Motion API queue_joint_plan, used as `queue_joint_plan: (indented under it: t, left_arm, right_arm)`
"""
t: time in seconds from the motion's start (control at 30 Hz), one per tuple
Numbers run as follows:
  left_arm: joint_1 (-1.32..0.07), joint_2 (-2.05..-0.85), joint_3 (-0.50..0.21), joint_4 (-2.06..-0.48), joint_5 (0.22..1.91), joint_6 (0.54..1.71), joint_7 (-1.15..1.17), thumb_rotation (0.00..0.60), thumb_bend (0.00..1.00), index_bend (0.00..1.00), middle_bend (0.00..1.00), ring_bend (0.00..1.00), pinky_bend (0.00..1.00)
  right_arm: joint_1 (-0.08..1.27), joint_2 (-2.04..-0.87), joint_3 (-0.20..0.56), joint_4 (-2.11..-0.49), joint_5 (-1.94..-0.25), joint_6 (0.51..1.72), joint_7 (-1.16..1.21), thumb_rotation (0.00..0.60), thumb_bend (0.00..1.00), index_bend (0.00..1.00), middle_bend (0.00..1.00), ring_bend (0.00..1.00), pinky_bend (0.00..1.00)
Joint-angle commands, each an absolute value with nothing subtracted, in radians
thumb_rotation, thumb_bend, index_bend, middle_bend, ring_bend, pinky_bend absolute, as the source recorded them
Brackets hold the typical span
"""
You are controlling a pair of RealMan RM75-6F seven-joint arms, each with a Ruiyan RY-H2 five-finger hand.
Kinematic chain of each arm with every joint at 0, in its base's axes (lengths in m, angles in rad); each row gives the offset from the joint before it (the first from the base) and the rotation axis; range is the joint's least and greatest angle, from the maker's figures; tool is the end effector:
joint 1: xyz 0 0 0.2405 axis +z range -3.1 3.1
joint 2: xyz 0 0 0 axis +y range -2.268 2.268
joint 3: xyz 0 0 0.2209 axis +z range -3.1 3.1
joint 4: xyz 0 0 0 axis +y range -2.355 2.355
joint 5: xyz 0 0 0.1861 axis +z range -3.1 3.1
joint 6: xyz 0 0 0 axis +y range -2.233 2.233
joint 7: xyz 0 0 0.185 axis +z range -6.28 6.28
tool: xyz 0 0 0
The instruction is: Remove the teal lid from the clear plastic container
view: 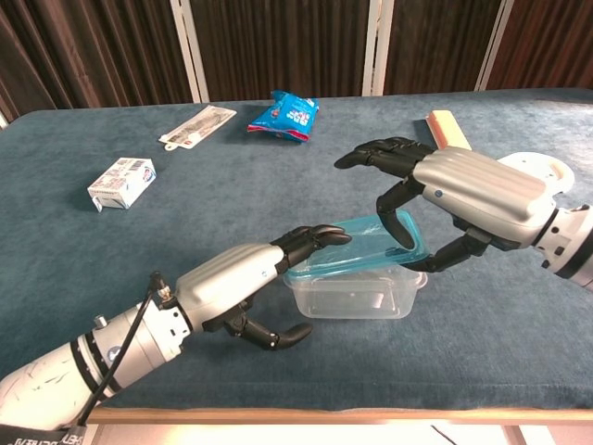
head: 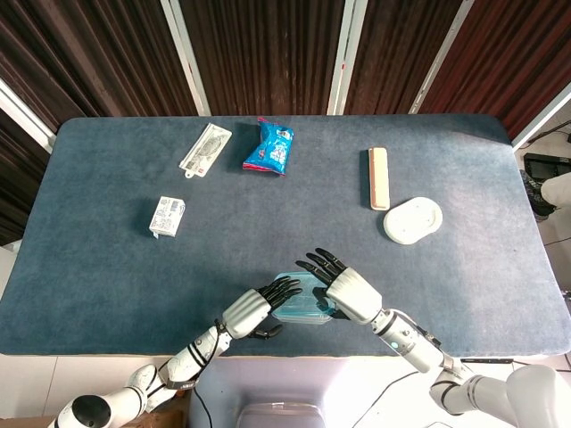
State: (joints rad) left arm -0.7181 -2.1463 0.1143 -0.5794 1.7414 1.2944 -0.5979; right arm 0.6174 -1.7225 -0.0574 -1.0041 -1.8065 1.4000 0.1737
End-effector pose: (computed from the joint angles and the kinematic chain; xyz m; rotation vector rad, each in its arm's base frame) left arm -0.0799 0.2778 -0.1243 -2.1528 -1.0651 -1.4995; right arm -0.1210 -0.2884 -0.0188 2.0678 -0.5958 1.3713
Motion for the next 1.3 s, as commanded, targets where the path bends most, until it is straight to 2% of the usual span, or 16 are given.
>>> queue_joint_plan:
  t: [0.03, 0.57, 1.0, 1.3]
  left_arm:
    - [-0.718, -2.147, 0.107, -0.58, 1.738, 1.303, -0.59, 0.6, 0.38, 0.0, 0.0, 0.0, 0.0]
    - [-0.728, -2.084, 0.056, -0.674, 1.73, 1.384, -0.577, 0.6, 0.36, 0.0, 0.0, 0.0, 0.0]
    - [-0.718, -1.956, 0.027, -0.786, 1.714, 1.418, -0.523, 0.6, 0.36, 0.0, 0.0, 0.0, 0.0]
    - [-0.677, -1.854, -0.008, -0.784, 1.654, 1.419, -0.513, 0.6, 0.36, 0.0, 0.0, 0.0, 0.0]
  right_arm:
    - [0.618, -1.717, -0.055, -1.013, -1.809, 1.405, 0.168, 0.6, 0.96, 0.84, 0.21, 0.0, 0.07]
    - [0.621, -1.682, -0.035, -1.08, -1.821, 1.442, 0.143, 0.6, 0.96, 0.84, 0.21, 0.0, 0.07]
    - [0.616, -1.61, -0.001, -1.149, -1.808, 1.461, 0.096, 0.6, 0.96, 0.84, 0.21, 0.0, 0.08]
    - [0.578, -1.527, 0.021, -1.099, -1.746, 1.468, 0.126, 0.6, 0.96, 0.84, 0.21, 0.0, 0.08]
